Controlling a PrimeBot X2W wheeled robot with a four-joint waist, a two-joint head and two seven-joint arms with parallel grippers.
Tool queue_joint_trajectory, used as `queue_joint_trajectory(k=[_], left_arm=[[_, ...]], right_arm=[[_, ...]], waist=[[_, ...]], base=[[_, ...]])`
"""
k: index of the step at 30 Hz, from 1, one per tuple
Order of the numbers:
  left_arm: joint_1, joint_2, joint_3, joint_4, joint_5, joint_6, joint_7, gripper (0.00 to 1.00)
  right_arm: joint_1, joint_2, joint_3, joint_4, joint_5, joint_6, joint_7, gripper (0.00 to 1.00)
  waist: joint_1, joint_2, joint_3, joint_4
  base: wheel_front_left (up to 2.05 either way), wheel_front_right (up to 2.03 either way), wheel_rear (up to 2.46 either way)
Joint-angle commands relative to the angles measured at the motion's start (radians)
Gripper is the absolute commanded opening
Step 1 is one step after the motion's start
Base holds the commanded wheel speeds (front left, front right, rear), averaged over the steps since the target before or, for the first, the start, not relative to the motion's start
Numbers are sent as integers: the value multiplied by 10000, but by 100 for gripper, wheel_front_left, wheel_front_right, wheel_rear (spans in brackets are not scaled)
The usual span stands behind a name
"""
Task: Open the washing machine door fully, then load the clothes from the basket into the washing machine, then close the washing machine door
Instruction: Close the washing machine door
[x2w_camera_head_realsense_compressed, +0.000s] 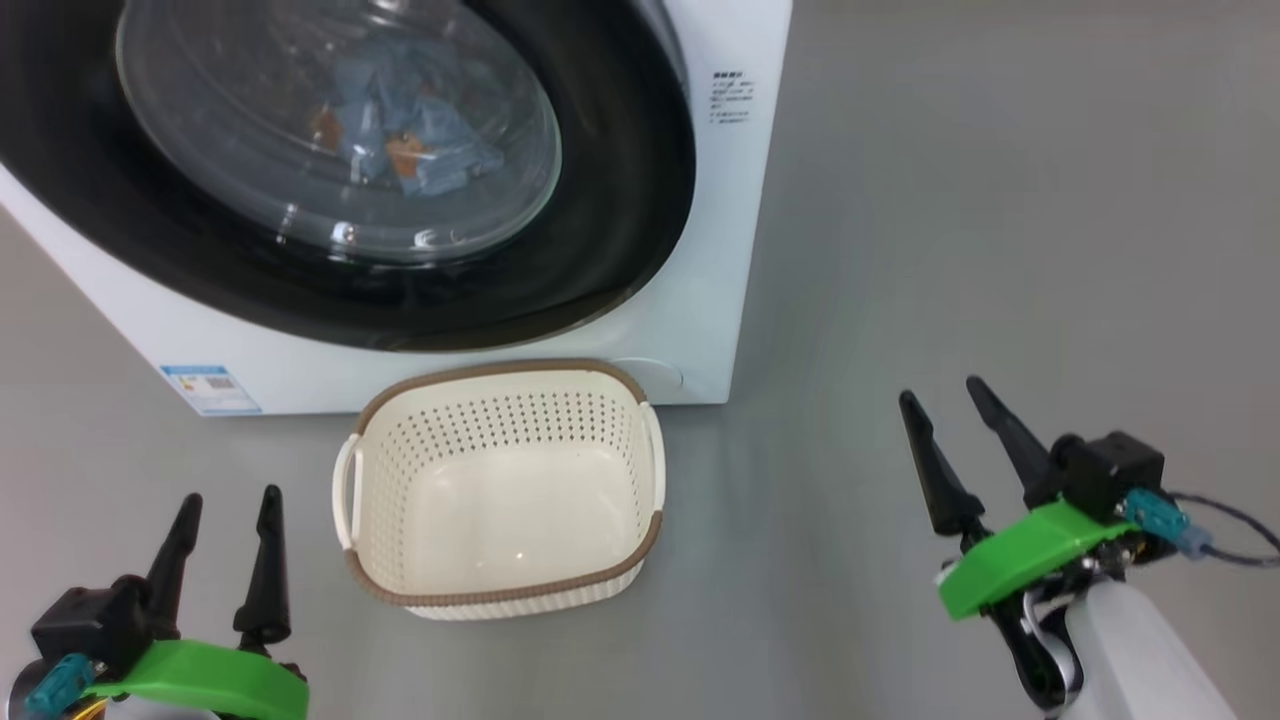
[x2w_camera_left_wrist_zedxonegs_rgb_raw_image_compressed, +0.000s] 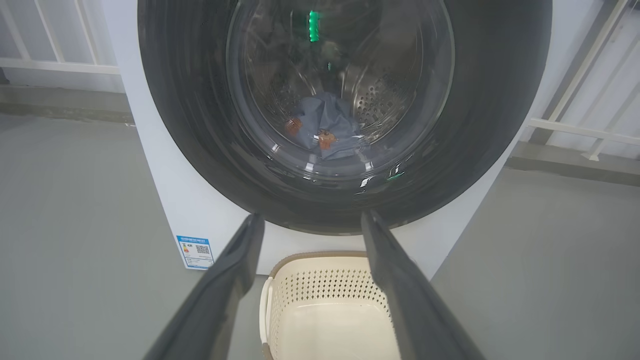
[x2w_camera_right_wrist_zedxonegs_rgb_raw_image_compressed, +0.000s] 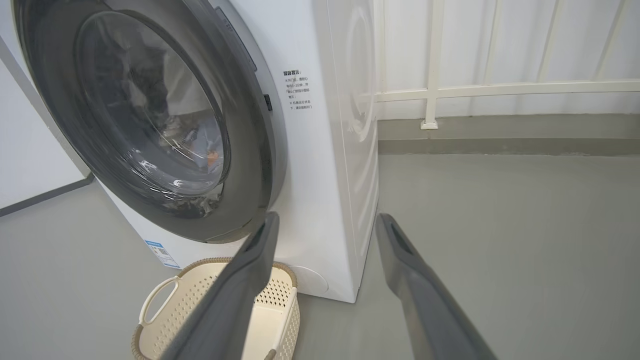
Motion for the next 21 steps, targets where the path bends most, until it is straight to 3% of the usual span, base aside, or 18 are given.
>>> queue_joint_trajectory(k=[1,21], left_arm=[[-69,301,398,-170,117,-16,-65,100],[775,277,429,-333,181,-16,-65,100]], right_arm=[[214,34,125,-303,163,4,-48,100],[1199,-106,-374,-537,134,4,-48,100]], waist=[[0,-1,-182,-159],[0,-1,-667,-375]], base=[[0,0,0],[0,0,0]])
